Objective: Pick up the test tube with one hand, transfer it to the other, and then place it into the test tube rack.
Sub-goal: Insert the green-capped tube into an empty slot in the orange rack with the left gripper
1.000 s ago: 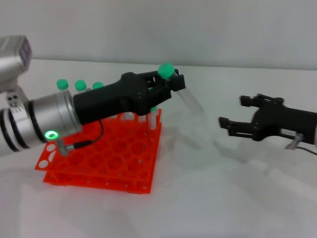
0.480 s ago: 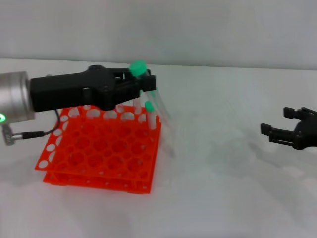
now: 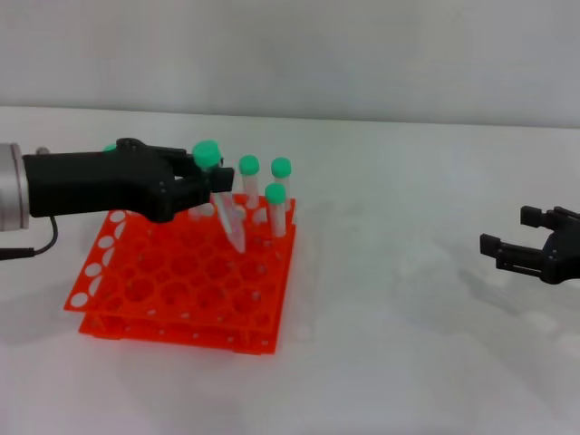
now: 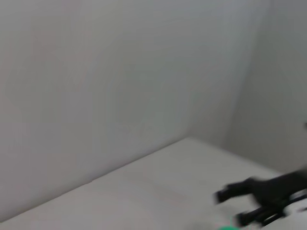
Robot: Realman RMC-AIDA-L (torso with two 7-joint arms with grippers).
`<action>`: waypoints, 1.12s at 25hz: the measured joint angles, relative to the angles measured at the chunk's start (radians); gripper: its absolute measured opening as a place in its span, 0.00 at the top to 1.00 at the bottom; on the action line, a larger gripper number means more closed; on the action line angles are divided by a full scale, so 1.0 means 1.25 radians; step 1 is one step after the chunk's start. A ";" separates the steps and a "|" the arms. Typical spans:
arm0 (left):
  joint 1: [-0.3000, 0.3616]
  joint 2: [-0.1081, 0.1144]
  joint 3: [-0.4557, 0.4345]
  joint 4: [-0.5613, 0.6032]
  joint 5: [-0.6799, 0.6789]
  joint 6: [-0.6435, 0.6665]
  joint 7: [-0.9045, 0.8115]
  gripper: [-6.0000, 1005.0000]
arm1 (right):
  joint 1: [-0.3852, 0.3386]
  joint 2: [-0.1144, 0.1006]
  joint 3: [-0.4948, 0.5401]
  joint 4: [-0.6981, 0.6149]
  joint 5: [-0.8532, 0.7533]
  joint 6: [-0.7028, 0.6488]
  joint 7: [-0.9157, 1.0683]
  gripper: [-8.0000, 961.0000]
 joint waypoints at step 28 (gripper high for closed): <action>-0.029 -0.015 0.018 -0.175 0.001 0.211 0.221 0.71 | 0.018 0.003 -0.004 0.029 0.068 0.013 -0.012 0.11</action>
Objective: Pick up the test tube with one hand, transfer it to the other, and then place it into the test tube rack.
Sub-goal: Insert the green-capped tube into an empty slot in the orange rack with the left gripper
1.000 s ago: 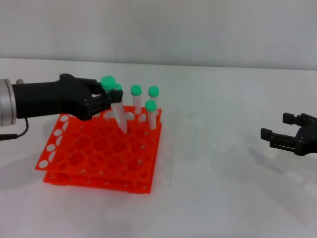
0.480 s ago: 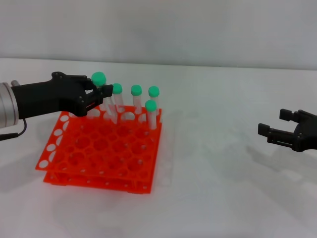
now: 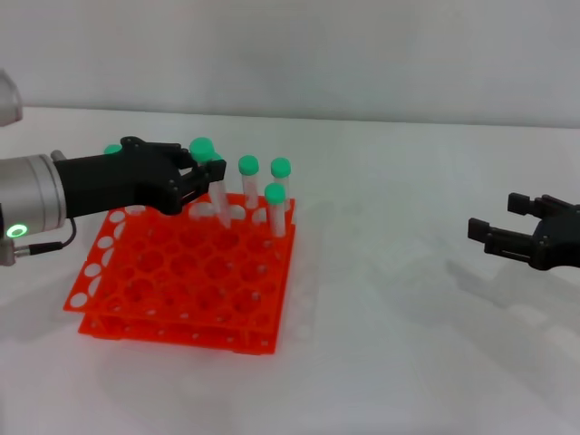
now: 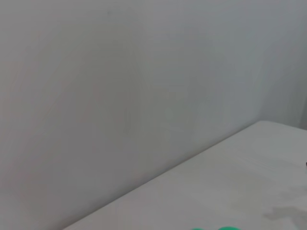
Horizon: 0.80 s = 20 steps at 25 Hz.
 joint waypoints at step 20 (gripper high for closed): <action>-0.058 0.000 0.004 -0.101 0.004 0.040 0.025 0.69 | 0.004 0.001 0.002 0.000 0.021 0.000 -0.003 0.11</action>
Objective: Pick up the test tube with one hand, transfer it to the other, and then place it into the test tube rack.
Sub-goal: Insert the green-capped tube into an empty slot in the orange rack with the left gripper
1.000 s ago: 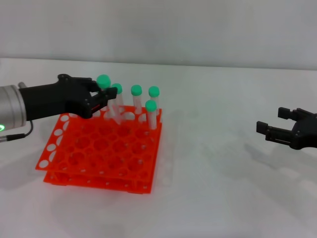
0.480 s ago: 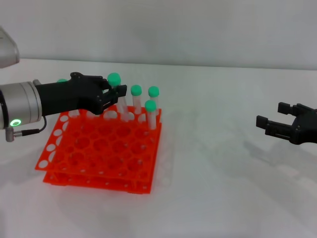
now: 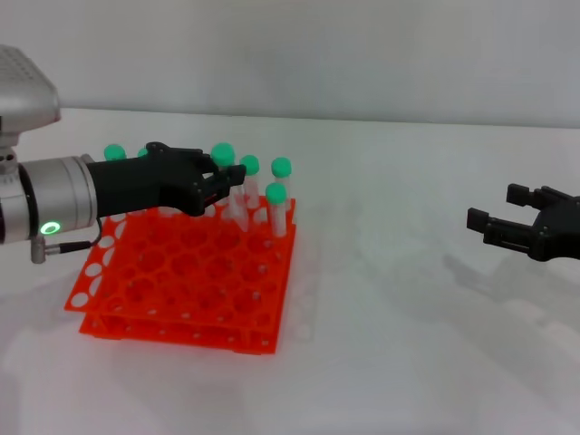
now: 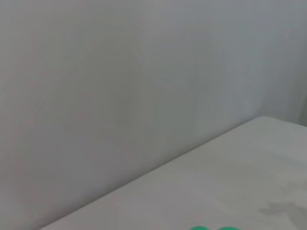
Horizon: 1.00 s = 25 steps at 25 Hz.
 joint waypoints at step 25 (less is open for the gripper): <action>-0.013 -0.001 0.069 -0.054 0.002 0.077 -0.002 0.67 | 0.008 0.000 0.003 0.018 0.000 -0.001 -0.003 0.11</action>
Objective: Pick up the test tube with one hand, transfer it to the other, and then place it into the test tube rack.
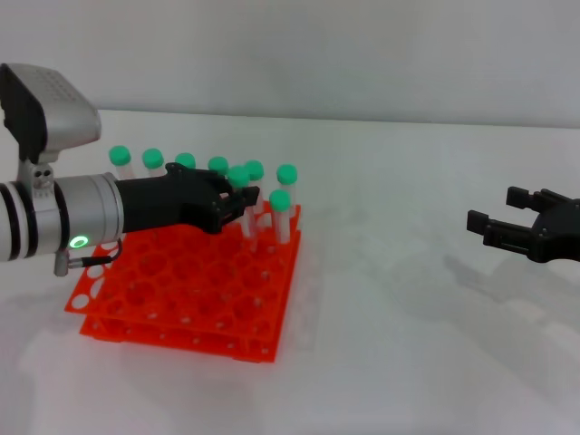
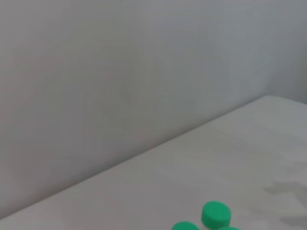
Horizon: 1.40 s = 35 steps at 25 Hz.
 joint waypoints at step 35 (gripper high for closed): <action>0.300 0.001 0.009 0.076 -0.393 -0.173 0.329 0.13 | -0.008 -0.001 0.109 0.084 0.086 0.146 -0.147 0.11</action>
